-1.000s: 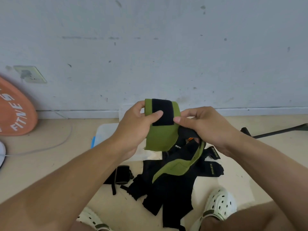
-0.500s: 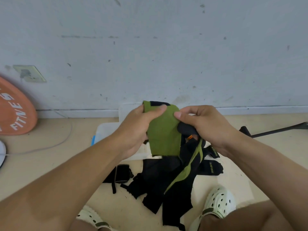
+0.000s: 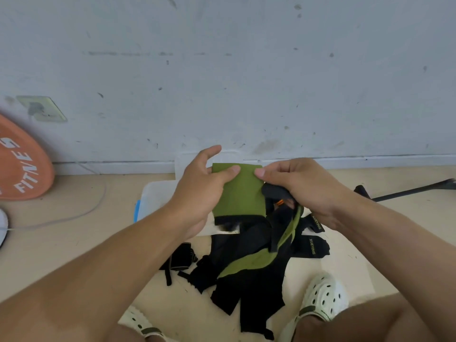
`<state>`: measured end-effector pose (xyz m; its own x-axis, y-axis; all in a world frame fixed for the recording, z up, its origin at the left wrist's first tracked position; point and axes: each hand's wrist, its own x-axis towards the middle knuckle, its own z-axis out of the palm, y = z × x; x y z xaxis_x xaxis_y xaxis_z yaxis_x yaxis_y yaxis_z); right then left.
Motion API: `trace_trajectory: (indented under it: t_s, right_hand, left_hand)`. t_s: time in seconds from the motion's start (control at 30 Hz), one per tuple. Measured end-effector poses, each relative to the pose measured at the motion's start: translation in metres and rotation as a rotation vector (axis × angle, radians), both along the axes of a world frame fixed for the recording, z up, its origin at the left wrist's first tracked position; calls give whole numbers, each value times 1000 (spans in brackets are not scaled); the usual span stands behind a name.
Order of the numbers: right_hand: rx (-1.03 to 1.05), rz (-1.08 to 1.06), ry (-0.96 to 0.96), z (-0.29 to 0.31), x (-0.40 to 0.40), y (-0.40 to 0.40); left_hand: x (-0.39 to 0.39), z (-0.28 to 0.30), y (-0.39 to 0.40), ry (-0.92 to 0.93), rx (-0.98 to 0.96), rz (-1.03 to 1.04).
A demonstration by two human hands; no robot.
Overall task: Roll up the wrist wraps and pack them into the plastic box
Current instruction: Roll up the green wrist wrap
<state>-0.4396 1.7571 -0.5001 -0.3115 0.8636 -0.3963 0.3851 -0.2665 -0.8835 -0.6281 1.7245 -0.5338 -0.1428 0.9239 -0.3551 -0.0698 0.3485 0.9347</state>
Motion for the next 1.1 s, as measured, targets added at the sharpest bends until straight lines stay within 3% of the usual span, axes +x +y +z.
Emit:
trace_trajectory:
  t_s: [0.13, 0.5, 0.73, 0.83, 0.93, 1.1]
  right_hand:
    - [36, -70, 39, 0, 1, 3]
    - [-32, -1, 88, 13, 15, 3]
    - [-169, 440, 113, 21, 29, -7]
    - [3, 383, 185, 18, 17, -18]
    - [205, 229, 137, 16, 9, -20]
    - [334, 91, -89, 4, 8, -14]
  left_hand:
    - [4, 0, -4, 5, 15, -143]
    - [-11, -1, 2, 34, -20, 81]
    - [-13, -1, 4, 146, 32, 55]
    - [-8, 0, 2, 167, 83, 7]
    - [-3, -1, 1, 121, 75, -42]
    - [0, 2, 0, 87, 98, -170]
